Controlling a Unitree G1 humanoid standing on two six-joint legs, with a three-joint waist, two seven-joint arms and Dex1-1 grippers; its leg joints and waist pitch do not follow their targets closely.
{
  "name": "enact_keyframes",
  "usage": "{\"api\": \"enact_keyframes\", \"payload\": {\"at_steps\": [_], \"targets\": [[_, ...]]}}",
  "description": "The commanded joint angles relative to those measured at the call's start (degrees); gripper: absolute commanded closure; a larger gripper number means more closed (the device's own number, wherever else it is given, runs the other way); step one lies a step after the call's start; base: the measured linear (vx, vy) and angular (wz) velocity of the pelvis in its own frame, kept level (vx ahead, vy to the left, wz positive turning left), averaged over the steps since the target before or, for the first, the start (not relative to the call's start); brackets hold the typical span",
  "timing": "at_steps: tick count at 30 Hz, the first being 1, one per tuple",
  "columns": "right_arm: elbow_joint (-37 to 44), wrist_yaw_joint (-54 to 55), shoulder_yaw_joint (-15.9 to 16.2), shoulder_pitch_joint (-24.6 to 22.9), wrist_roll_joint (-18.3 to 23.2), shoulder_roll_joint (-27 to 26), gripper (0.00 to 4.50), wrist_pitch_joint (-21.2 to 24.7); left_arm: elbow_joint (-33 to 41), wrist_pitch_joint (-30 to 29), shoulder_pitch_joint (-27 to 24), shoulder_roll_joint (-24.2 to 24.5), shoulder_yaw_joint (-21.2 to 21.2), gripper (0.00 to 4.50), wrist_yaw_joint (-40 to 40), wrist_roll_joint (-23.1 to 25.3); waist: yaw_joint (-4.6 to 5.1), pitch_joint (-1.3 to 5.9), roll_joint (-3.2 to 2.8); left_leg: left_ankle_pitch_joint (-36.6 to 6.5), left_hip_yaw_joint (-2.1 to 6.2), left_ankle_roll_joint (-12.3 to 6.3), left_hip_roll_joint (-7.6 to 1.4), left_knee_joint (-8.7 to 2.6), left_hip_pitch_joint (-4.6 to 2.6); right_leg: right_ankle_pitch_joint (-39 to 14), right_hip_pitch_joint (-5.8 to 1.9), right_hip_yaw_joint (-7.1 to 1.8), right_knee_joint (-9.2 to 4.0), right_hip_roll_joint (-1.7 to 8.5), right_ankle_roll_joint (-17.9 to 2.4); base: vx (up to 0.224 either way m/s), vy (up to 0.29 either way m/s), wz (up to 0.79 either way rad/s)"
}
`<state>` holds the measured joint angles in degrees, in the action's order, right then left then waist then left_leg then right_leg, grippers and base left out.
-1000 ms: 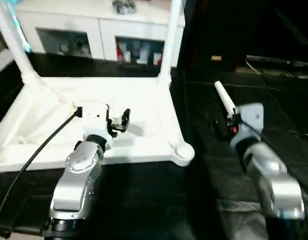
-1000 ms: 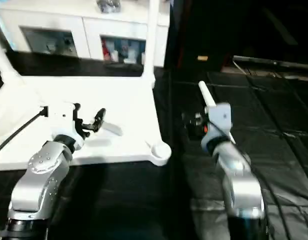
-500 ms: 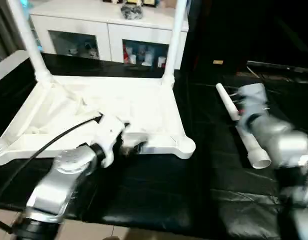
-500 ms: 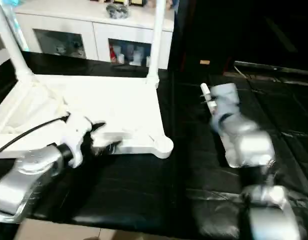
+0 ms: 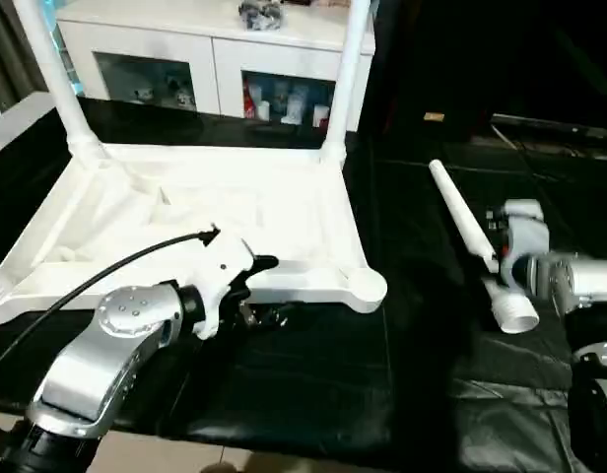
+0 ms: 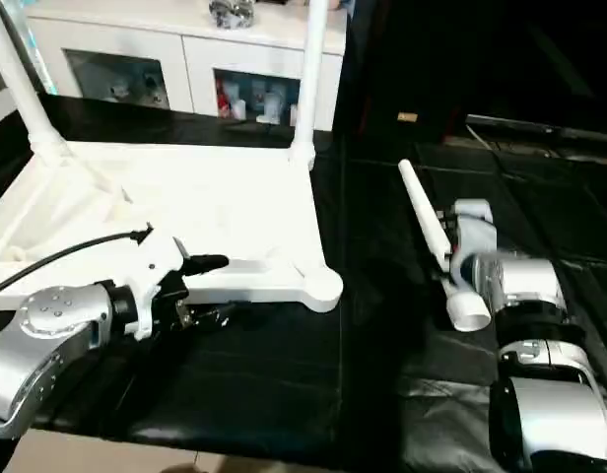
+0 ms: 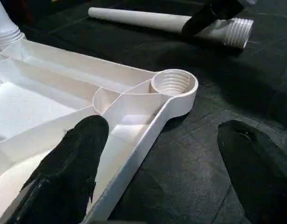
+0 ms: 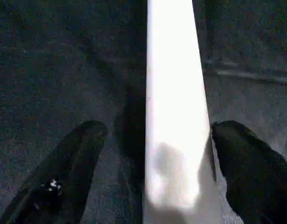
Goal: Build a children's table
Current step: Pick table leg
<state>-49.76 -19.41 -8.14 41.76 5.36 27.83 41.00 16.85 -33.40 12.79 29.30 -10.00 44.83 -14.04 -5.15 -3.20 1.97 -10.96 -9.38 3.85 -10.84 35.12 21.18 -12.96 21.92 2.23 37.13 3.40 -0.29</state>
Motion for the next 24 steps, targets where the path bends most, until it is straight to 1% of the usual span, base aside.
{"api": "enact_keyframes", "payload": {"at_steps": [1,3,4,5,6,10,12,13,15,18,19,22,24], "targets": [[-1.7,-0.3,-0.4,0.7,0.3,1.2,0.99,0.9,1.6,-0.6,0.0,0.7,-0.8,0.3,0.5,-0.7,-0.2,3.57,0.06,-7.0,-0.12,1.58,-1.58,-4.02,-0.63,-3.5,-2.46,-2.15,-4.23,3.8,-13.5,0.0,0.0,0.0],[-2.3,-0.6,-0.4,0.9,0.5,1.2,1.19,1.2,1.4,-0.6,0.0,0.8,-0.8,0.3,0.5,-0.7,-0.22,3.57,0.1,-7.3,-0.26,1.84,-1.65,-4.01,-0.66,-3.9,-2.39,-2.16,-4.25,3.74,-13.1,0.0,0.0,0.0],[-2.9,-0.9,-0.2,1.0,0.3,1.4,1.19,1.0,1.3,-0.6,0.2,0.7,-0.9,0.3,0.5,-0.7,-0.19,3.59,0.06,-7.1,-0.25,1.92,-1.68,-4.05,-0.61,-3.7,-2.39,-2.16,-4.16,3.74,-13.0,0.0,0.0,0.0],[-3.5,-1.1,-0.3,1.1,0.3,1.4,1.34,1.2,1.2,-0.6,0.3,0.7,-0.9,0.3,0.6,-0.7,-0.15,3.64,0.05,-7.0,-0.25,1.98,-1.68,-4.01,-0.64,-3.6,-2.36,-2.13,-4.14,3.74,-13.0,0.0,0.0,0.0],[-3.9,-1.2,-0.3,1.2,0.3,1.5,1.34,1.2,1.2,-0.6,0.3,0.7,-0.9,0.3,0.6,-0.8,-0.18,3.6,0.05,-7.0,-0.29,1.96,-1.67,-4.01,-0.62,-3.4,-2.34,-2.16,-4.17,3.74,-13.1,0.0,0.0,0.0],[-5.5,-1.6,-0.2,1.3,-0.1,1.6,1.71,0.7,1.0,-0.7,0.6,0.3,-1.0,0.3,0.5,-0.6,-0.2,3.65,0.1,-6.3,-0.36,1.73,-1.65,-3.94,-0.62,-2.0,-2.35,-2.16,-4.08,3.68,-13.3,0.0,0.0,0.0],[-6.5,-1.5,-0.8,1.5,0.3,1.6,1.84,0.6,1.0,-0.8,0.6,0.3,-1.1,0.3,0.5,-0.6,-0.19,3.62,0.18,-6.9,-0.38,1.83,-1.67,-3.98,-0.62,-3.1,-2.35,-2.17,-4.22,3.75,-13.3,0.0,0.0,0.0],[-7.0,-1.5,-1.2,1.6,0.7,1.6,1.94,0.7,1.0,-0.8,0.7,0.3,-1.1,0.3,0.5,-0.6,-0.22,3.6,0.09,-7.2,-0.33,1.92,-1.7,-4.02,-0.62,-3.4,-2.33,-2.15,-4.22,3.76,-13.3,0.0,0.0,0.0],[-8.3,-1.3,-1.9,1.9,1.1,1.8,2.22,0.2,0.9,-0.7,0.8,0.3,-1.1,0.3,0.5,-0.6,-0.23,3.53,0.13,-8.0,-0.32,2.09,-1.72,-4.07,-0.67,-4.4,-2.23,-2.15,-4.33,3.75,-13.1,0.0,0.0,0.0],[-9.1,-1.3,-2.4,2.1,1.3,2.1,2.31,-0.4,0.7,-0.6,0.9,0.2,-1.0,0.3,0.5,-0.6,-0.17,3.49,0.13,-8.9,-0.34,2.25,-1.71,-4.08,-0.72,-5.4,-2.16,-2.16,-4.43,3.76,-13.0,0.0,0.0,0.0],[-9.3,-1.4,-2.4,2.2,1.2,2.3,2.48,-0.6,0.6,-0.6,1.0,0.2,-0.9,0.3,0.4,-0.6,-0.2,3.54,0.16,-8.7,-0.31,2.27,-1.74,-4.09,-0.72,-5.3,-2.19,-2.14,-4.41,3.75,-12.9,0.0,0.0,0.0],[-9.4,-1.4,-2.5,2.2,1.2,2.3,2.59,-0.9,0.4,-0.8,1.1,-0.1,-0.8,0.3,0.3,-0.8,-0.15,3.55,0.17,-8.3,-0.31,2.19,-1.73,-4.08,-0.62,-4.9,-2.2,-2.12,-4.37,3.73,-12.9,0.0,0.0,0.0],[-9.2,-1.4,-2.9,2.5,1.4,2.6,2.64,-1.3,-0.2,-1.0,1.7,-0.6,-0.9,0.3,0.1,-0.7,-0.12,3.56,-0.03,-8.3,-0.31,2.3,-1.73,-4.08,-0.66,-4.6,-2.18,-2.14,-4.4,3.71,-13.0,0.0,0.0,0.0]]}}
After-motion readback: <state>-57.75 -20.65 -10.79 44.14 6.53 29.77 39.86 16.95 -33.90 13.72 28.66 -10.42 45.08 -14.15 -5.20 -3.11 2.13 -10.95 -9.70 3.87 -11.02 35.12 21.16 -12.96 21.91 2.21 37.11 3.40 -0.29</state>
